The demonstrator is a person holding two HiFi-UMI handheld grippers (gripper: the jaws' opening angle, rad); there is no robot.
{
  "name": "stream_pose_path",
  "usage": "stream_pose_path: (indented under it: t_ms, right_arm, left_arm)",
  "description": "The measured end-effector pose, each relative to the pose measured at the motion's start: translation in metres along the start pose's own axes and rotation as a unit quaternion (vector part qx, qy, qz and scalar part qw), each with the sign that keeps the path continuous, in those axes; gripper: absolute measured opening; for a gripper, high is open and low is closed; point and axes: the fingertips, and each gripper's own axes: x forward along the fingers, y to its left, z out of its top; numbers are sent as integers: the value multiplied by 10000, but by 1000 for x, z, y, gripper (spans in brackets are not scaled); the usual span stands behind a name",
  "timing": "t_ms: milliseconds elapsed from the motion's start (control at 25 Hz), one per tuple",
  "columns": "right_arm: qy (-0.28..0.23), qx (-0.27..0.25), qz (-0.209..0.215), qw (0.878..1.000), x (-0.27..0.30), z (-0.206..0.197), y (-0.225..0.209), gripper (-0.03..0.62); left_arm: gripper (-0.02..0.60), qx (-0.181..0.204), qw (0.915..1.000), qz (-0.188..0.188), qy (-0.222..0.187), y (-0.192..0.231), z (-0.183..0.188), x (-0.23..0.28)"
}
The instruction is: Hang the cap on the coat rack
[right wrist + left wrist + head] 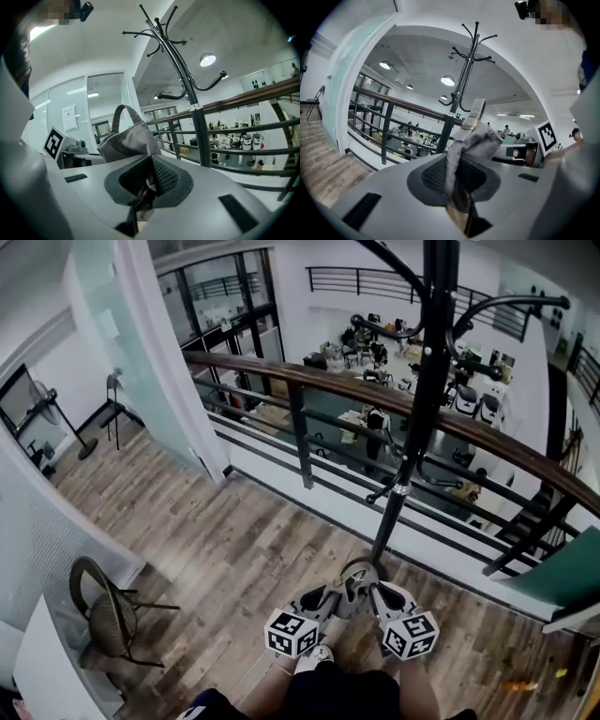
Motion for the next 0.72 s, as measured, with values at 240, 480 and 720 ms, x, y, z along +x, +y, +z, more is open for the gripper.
stream_pose_path:
  t_ms: [240, 480, 720]
  right_arm:
    - [-58, 85, 25, 9999, 15, 6, 5, 28]
    - [-201, 309, 216, 9991, 17, 17, -1, 28]
    - [-389, 153, 491, 9979, 19, 51, 0, 28]
  left_arm:
    - [64, -2, 9999, -106, -50, 18, 8, 3]
    - [64, 147, 9997, -94, -172, 20, 22, 11]
    - [64, 319, 9990, -98, -297, 18, 56, 15]
